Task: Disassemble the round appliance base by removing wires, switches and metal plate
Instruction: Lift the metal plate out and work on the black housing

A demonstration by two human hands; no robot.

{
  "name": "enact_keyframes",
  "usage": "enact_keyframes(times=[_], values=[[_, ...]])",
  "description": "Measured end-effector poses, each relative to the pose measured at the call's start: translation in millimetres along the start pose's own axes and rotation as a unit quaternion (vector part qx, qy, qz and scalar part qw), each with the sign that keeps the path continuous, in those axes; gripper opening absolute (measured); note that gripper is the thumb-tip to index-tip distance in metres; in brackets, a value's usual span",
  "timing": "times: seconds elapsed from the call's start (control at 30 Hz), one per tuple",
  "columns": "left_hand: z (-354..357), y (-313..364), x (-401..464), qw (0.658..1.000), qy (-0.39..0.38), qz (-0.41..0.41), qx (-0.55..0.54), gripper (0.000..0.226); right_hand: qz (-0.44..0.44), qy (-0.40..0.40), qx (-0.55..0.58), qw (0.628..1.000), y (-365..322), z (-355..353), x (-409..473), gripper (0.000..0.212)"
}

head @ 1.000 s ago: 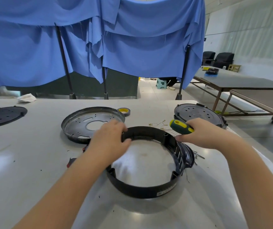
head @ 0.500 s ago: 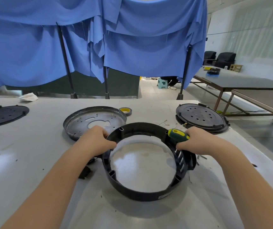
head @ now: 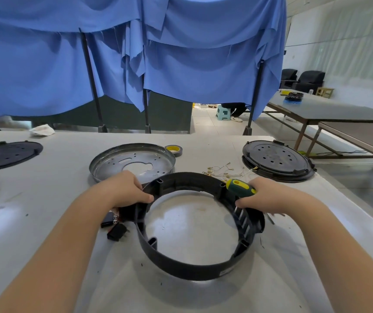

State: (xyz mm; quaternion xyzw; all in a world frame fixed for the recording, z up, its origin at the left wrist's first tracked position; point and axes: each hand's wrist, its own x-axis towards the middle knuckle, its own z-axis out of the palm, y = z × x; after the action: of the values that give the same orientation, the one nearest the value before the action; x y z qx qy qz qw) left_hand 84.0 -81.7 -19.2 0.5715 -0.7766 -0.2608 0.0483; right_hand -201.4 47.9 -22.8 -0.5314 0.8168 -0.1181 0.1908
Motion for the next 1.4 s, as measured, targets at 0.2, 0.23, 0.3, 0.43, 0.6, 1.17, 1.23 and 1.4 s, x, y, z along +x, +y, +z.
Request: enact_keyframes(times=[0.2, 0.23, 0.3, 0.43, 0.6, 1.17, 1.23, 1.4], values=[[19, 6, 5, 0.999, -0.006, 0.019, 0.029, 0.043, 0.006, 0.019, -0.011, 1.000, 12, -3, 7, 0.029], [23, 7, 6, 0.999, 0.002, 0.020, 0.032, 0.043, 0.001, 0.025, -0.012, 1.000, 13, -2, 9, 0.031], [29, 9, 8, 0.998, 0.031, 0.026, 0.054, 0.042, -0.011, 0.048, -0.010, 0.999, 15, 1, 12, 0.034], [37, 10, 8, 0.992, 0.090, 0.036, 0.080, 0.036, -0.021, 0.070, 0.051, 0.996, 17, -2, 11, 0.039], [37, 4, 6, 0.991, 0.127, 0.037, 0.016, 0.033, -0.018, 0.081, 0.149, 0.985, 31, -20, 0, 0.034], [77, -15, -37, 0.938, 0.275, 0.128, -0.171, 0.042, 0.030, 0.343, 0.279, 0.896, 70, -10, -12, 0.025], [81, -15, -39, 0.924, 0.305, 0.143, -0.180, 0.036, 0.029, 0.339, 0.245, 0.908, 70, -4, -10, 0.022], [89, -17, -42, 0.913, 0.317, 0.174, -0.186, 0.035, 0.077, 0.307, 0.167, 0.934, 74, -1, -3, 0.023]])
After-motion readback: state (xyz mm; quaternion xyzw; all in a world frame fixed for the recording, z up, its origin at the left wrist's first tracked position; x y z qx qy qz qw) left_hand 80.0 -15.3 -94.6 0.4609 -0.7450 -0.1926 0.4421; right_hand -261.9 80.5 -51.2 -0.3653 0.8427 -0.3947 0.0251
